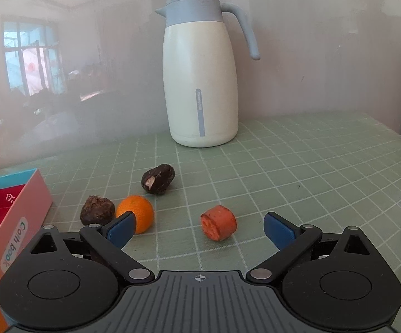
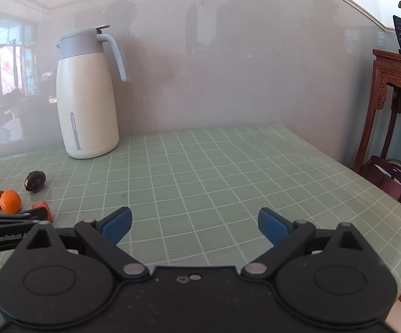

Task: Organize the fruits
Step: 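Move the left tool to the remaining orange-red fruit piece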

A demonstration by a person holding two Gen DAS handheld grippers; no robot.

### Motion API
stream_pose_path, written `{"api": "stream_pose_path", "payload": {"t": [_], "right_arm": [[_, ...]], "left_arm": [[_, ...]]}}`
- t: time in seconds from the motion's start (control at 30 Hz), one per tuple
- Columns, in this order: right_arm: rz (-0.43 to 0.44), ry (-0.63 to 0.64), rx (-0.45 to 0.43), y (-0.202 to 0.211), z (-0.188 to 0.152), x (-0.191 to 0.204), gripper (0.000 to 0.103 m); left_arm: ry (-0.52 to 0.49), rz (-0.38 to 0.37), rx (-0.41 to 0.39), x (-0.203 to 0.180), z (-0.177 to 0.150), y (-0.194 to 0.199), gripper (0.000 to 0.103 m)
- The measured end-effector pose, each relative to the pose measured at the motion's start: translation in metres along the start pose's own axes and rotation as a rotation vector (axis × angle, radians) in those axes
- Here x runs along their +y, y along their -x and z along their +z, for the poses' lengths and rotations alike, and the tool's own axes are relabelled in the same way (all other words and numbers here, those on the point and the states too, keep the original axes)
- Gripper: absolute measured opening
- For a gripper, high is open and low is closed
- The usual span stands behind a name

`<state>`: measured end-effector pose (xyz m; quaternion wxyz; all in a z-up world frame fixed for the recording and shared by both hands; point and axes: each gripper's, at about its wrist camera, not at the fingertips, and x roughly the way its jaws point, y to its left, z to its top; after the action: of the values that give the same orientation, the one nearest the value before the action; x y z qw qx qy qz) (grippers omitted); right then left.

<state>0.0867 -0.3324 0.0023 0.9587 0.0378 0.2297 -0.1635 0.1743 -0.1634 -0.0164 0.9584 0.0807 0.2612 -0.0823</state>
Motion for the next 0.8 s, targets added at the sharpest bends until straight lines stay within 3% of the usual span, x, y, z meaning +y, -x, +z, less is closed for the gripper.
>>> {"api": "stream_pose_path", "payload": {"t": [0.37,0.5,0.7,0.8], "right_arm": [[-0.021,-0.006,0.016,-0.005,0.000,0.000,0.098],[-0.016,-0.001,0.013,-0.005,0.001,0.003,0.098],[-0.004,0.006,0.014,-0.003,0.000,0.003,0.098],[-0.001,0.006,0.016,-0.003,0.000,0.003,0.098]], "left_arm": [[0.013,-0.015,0.047,-0.011,-0.002,-0.023,0.098],[0.013,-0.032,0.065,-0.012,-0.002,-0.028,0.088],[0.033,-0.036,0.086,-0.010,-0.003,-0.032,0.085],[0.048,-0.051,0.100,-0.007,-0.003,-0.035,0.071]]}}
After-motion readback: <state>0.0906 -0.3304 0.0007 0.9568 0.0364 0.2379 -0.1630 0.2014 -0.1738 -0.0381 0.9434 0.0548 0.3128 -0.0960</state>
